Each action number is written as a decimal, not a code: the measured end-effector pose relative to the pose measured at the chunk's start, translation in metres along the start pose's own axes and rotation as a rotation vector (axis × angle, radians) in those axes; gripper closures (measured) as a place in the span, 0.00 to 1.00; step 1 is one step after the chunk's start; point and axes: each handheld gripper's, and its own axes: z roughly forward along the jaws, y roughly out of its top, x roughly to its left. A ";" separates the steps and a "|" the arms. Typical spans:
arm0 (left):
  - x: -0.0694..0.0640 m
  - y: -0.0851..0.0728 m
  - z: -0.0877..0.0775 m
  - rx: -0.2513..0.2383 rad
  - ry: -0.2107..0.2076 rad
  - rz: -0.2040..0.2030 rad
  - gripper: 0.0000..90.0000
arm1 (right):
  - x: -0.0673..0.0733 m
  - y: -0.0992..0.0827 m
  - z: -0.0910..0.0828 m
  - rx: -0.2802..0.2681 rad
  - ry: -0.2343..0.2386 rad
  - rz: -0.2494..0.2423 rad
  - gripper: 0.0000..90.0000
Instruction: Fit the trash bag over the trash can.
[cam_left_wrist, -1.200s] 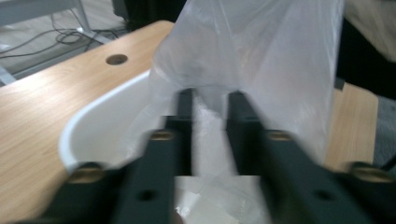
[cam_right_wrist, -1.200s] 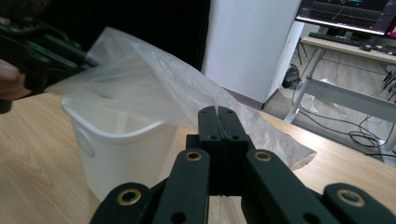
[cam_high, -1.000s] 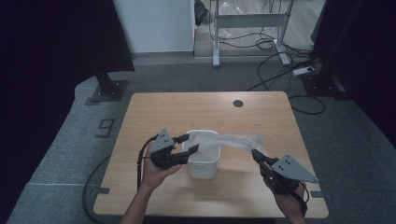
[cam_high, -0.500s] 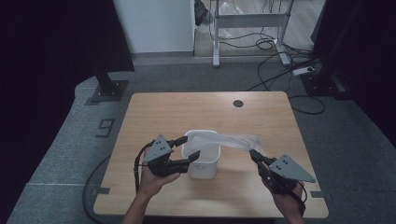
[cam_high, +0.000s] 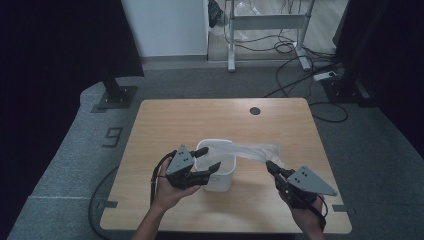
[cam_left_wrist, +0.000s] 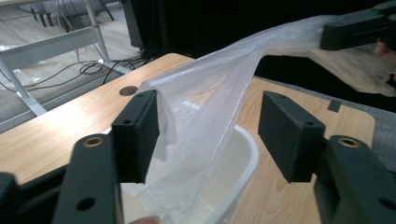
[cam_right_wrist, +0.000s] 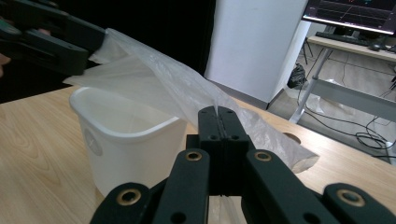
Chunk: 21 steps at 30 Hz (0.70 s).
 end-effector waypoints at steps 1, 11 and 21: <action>0.001 -0.001 0.002 0.007 0.001 0.002 0.47 | 0.000 0.000 0.000 -0.001 0.001 0.002 0.99; 0.002 -0.004 0.005 0.018 0.013 0.004 0.65 | 0.004 0.004 -0.001 -0.015 0.027 -0.005 0.99; 0.003 -0.009 0.011 0.034 -0.037 -0.005 0.82 | 0.006 0.005 0.002 -0.035 0.041 0.007 0.99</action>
